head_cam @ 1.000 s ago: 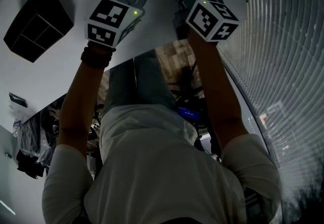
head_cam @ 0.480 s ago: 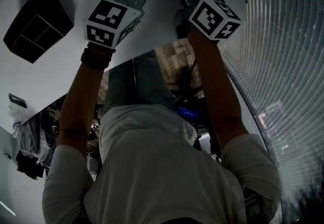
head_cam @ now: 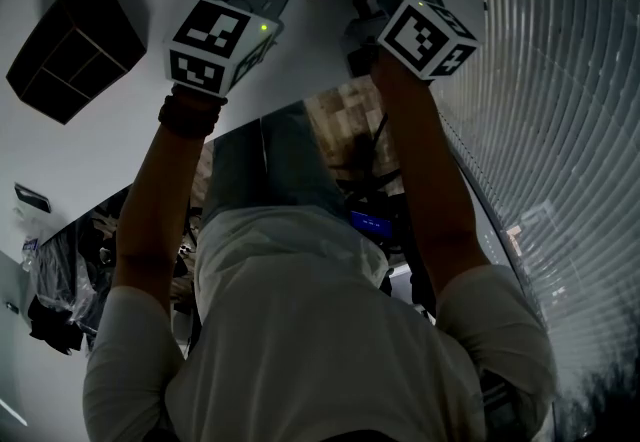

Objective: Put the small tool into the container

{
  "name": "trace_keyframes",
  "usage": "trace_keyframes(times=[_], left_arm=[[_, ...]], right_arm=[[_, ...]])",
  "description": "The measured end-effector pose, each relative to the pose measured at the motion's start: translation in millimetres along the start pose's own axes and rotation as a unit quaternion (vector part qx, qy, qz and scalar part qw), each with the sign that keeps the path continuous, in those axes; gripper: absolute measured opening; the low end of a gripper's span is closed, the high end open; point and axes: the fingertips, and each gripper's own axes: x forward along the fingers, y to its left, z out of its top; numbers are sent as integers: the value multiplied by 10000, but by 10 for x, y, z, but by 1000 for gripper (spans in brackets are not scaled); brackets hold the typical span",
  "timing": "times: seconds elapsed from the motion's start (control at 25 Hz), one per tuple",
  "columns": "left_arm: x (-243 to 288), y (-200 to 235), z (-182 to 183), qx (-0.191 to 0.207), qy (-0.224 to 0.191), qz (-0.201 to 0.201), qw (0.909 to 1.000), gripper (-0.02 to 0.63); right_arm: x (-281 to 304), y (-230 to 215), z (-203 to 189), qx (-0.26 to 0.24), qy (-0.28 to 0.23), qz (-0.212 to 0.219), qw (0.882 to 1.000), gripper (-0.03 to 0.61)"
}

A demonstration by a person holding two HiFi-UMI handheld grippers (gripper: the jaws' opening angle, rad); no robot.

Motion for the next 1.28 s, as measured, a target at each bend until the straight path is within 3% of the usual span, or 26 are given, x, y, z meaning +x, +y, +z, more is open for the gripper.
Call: trace_keyframes(times=[0.2, 1.28], left_arm=[[-43, 12, 36, 9, -67, 48, 10000, 3], [-425, -168, 375, 227, -407, 230, 9987, 3]], right_arm=[[-9, 33, 10, 139, -26, 59, 9999, 20], [-343, 483, 269, -132, -332, 333, 9988, 17]])
